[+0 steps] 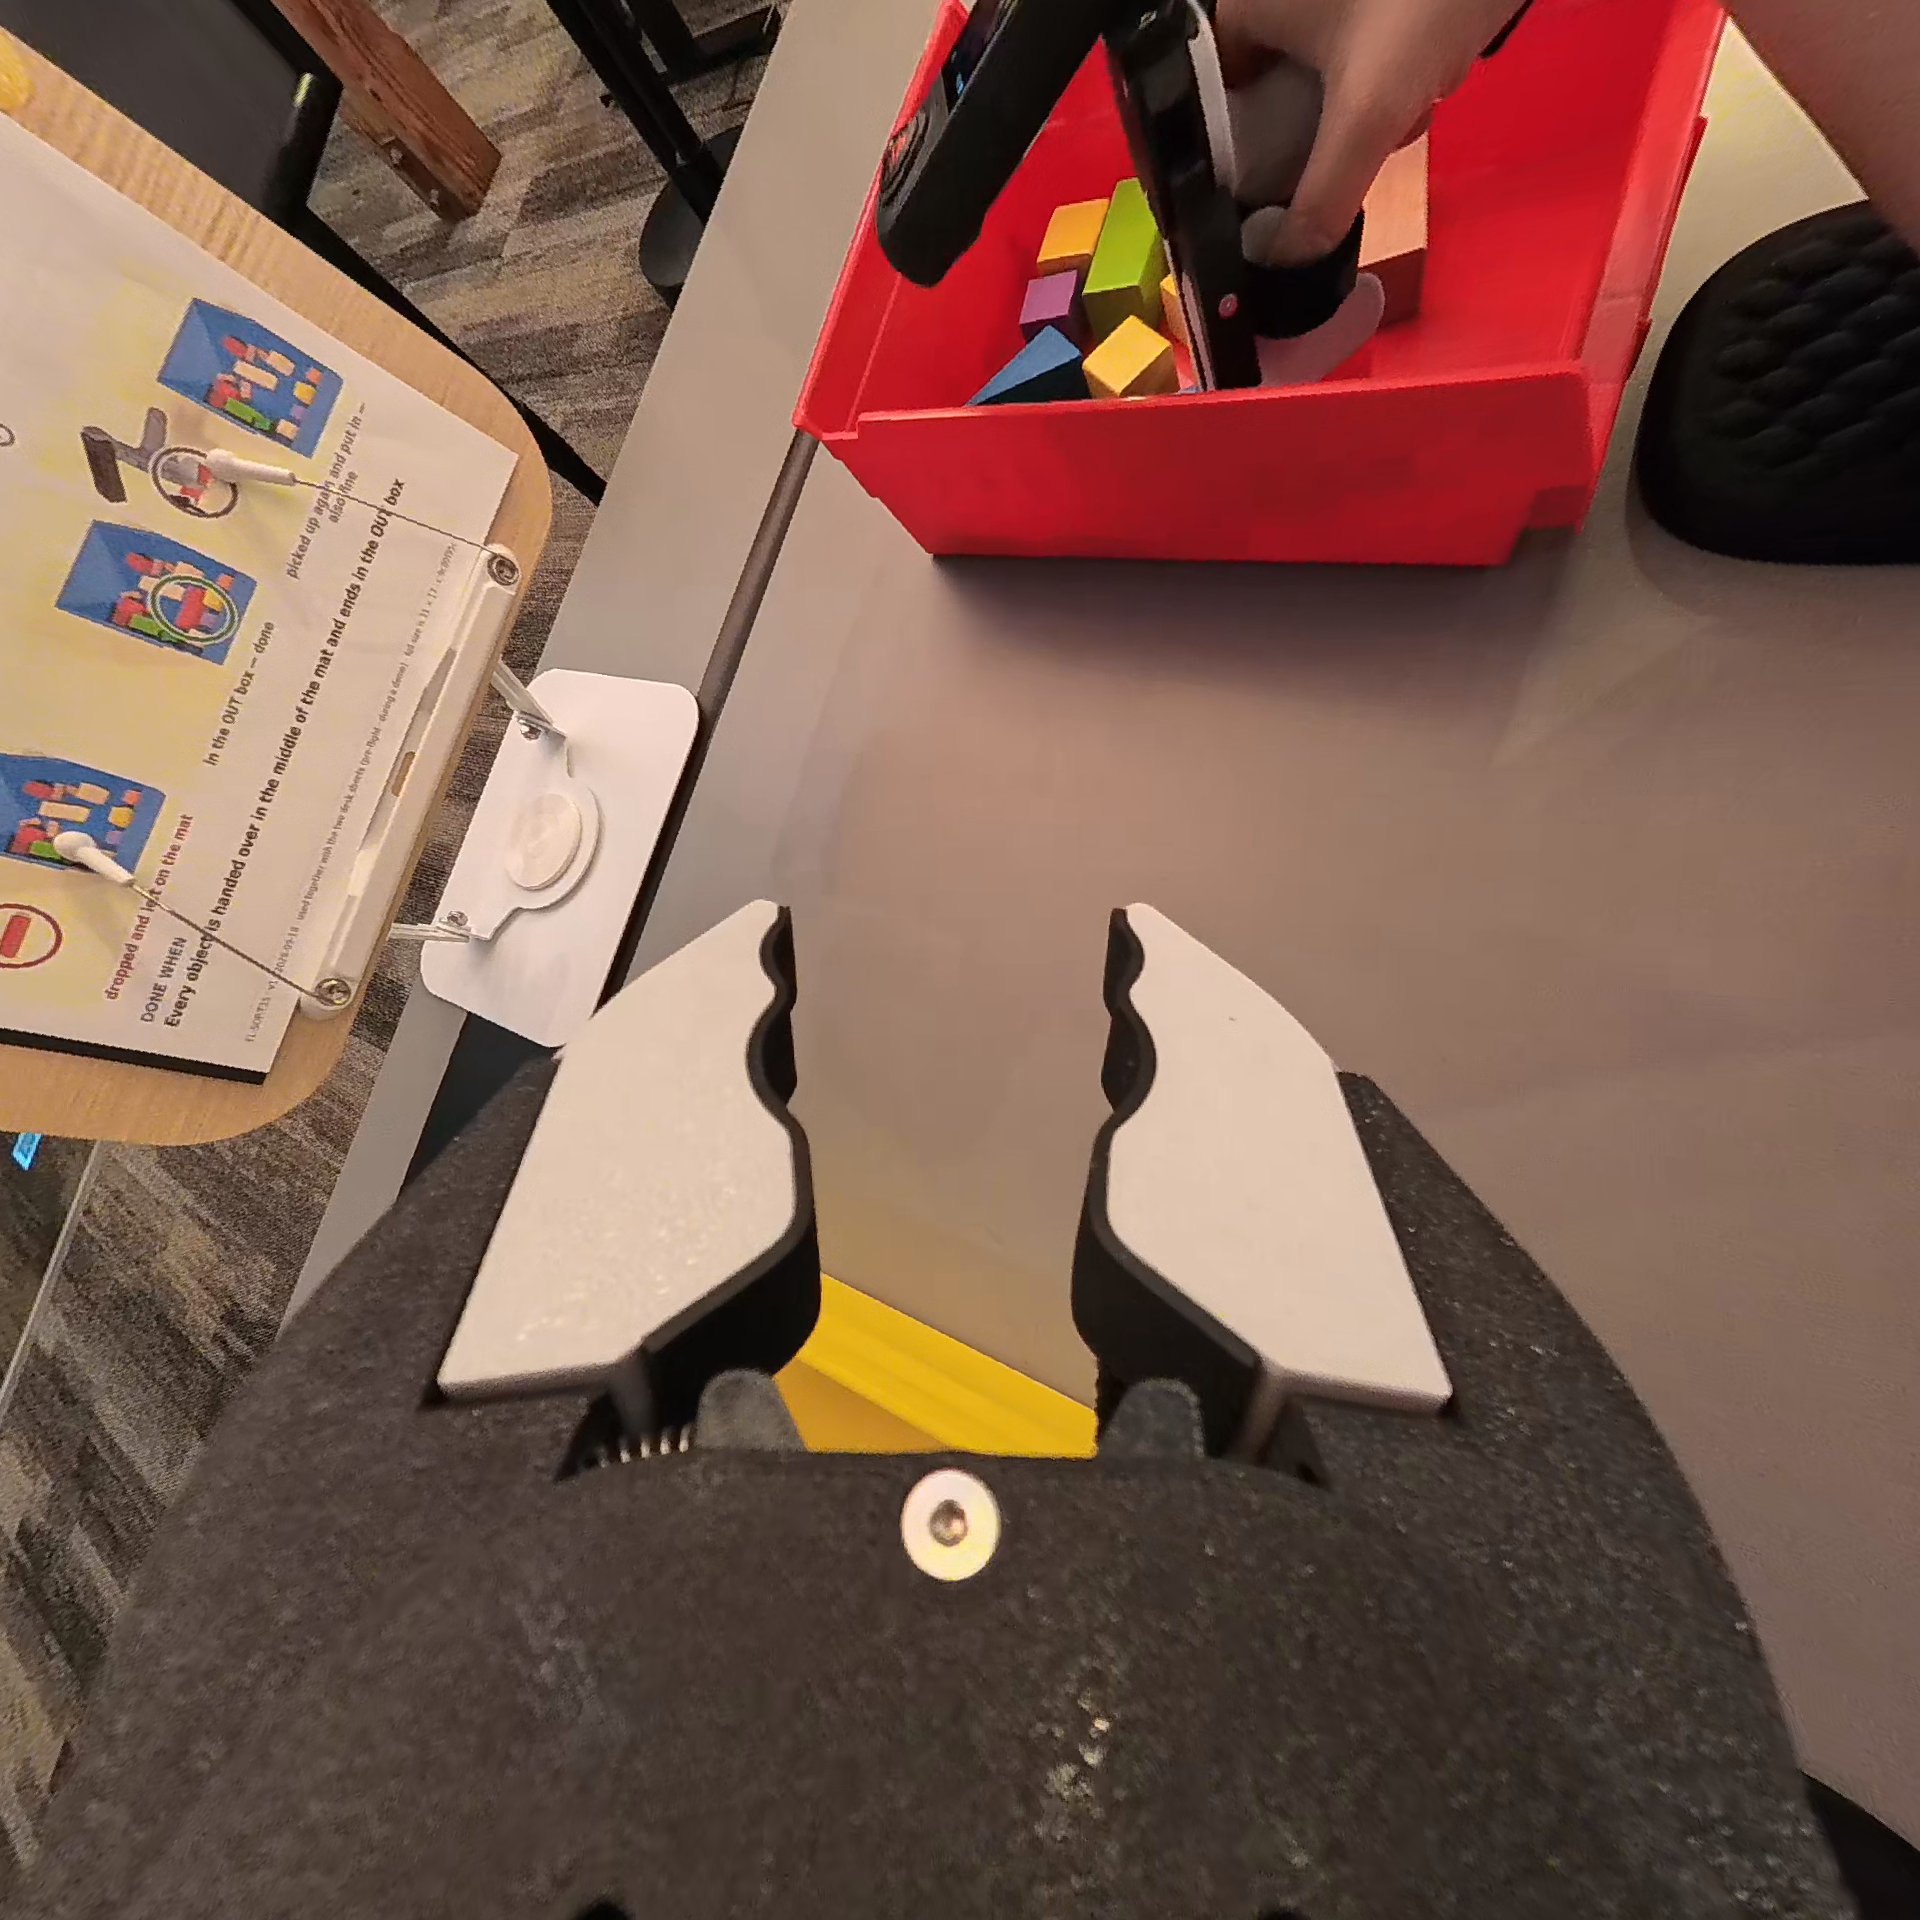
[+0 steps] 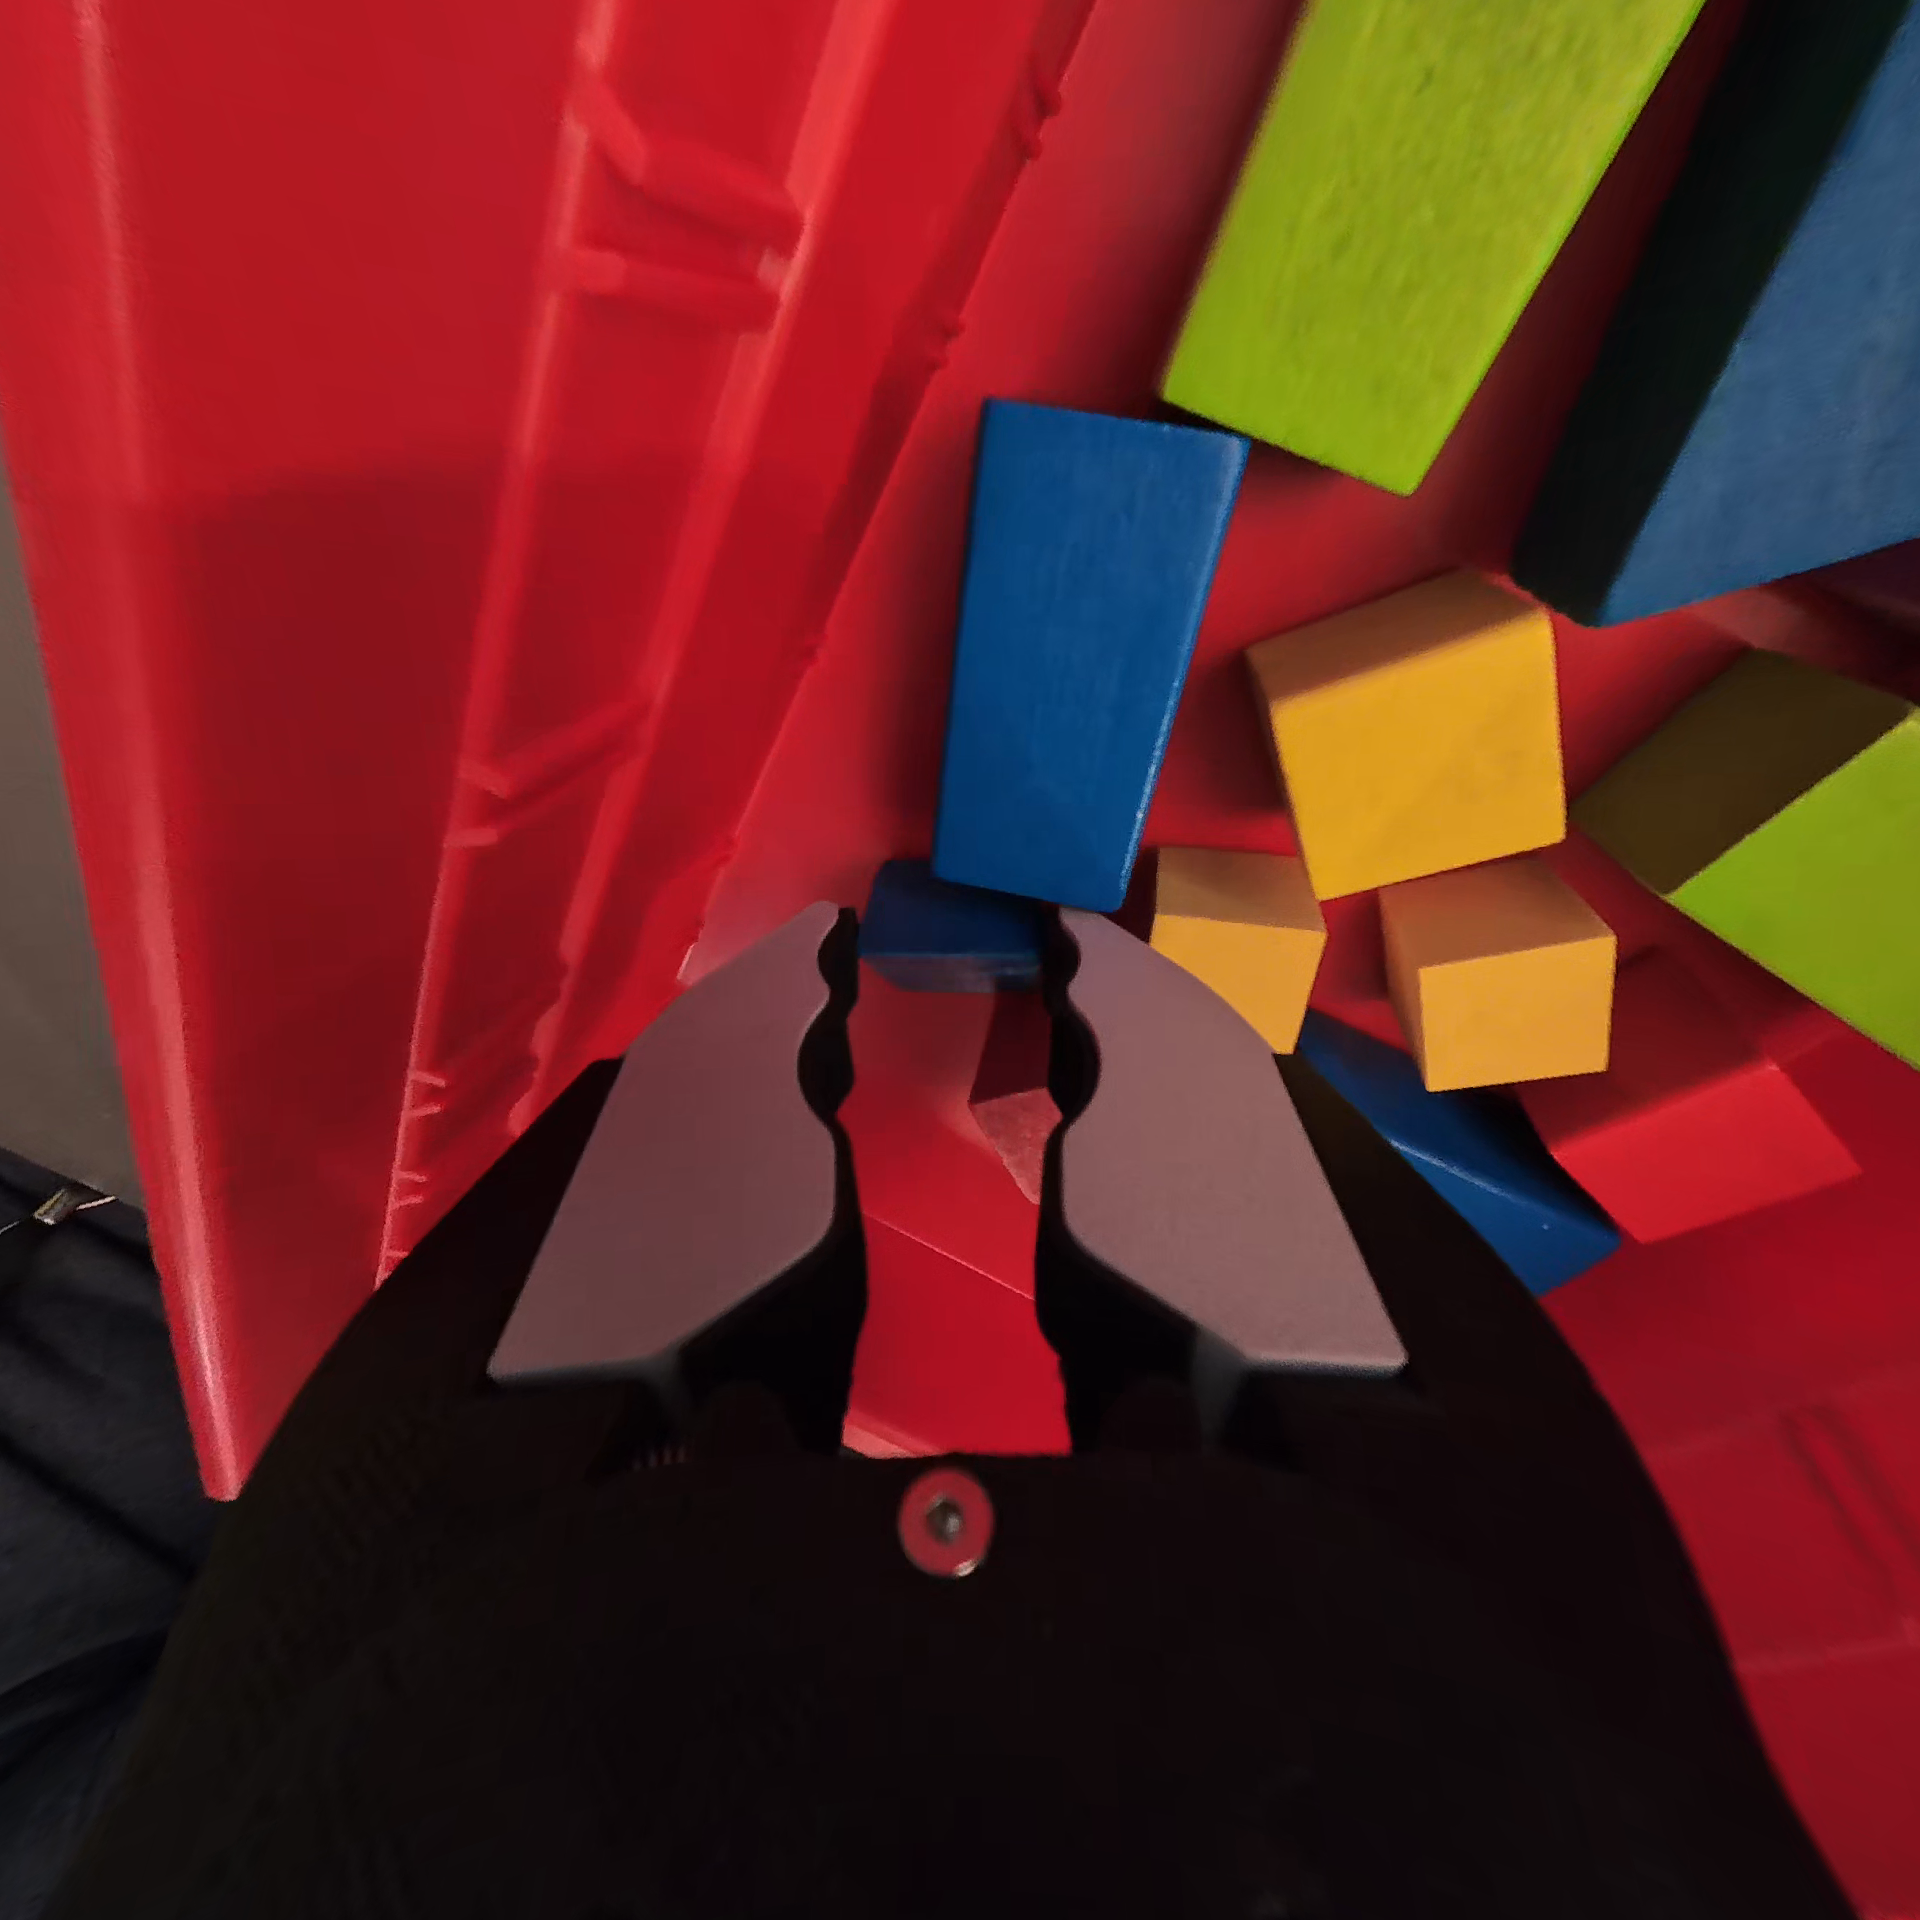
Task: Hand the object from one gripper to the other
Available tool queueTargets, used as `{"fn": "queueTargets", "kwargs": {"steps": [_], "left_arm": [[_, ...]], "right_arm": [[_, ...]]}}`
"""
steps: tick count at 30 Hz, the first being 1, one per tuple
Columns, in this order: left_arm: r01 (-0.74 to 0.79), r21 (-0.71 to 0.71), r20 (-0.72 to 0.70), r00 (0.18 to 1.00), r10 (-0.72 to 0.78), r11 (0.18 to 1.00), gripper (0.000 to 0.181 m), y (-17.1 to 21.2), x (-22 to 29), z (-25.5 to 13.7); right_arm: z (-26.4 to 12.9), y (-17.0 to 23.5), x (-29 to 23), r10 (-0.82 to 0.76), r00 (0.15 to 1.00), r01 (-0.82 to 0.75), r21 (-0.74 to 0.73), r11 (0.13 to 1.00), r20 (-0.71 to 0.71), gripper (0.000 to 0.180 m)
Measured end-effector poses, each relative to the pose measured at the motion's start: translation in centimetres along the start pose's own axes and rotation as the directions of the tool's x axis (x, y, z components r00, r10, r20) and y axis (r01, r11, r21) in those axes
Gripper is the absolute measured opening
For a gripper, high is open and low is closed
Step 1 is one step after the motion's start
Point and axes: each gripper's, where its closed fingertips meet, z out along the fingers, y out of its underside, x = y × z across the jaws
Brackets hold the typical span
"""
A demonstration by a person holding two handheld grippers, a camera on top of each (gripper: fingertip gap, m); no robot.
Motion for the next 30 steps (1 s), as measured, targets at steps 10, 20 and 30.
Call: {"fn": "queueTargets", "kwargs": {"steps": [10, 20, 30], "left_arm": [[0.026, -0.001, 0.031, 0.999, -0.026, 1.000, 0.059, 0.5, -1.2, -0.8], [0.377, -0.056, 0.241, 0.904, -0.354, 0.924, 0.056, 9.9, -10.7, -5.3], [0.684, -0.362, 0.405, 0.728, -0.554, 0.633, 0.054, 26.6, -14.7, -0.2]], "right_arm": [[-1.3, 0.2, 0.2, -0.017, 1.000, 0.018, 0.045, 0.999, -0.009, 0.036], [-9.5, 1.0, 0.0, -0.017, 0.994, 0.054, 0.346, 0.937, -0.108, 0.036], [-11.9, 0.4, -3.5, -0.158, 0.969, 0.225, 0.411, 0.884, -0.191, 0.036]]}}
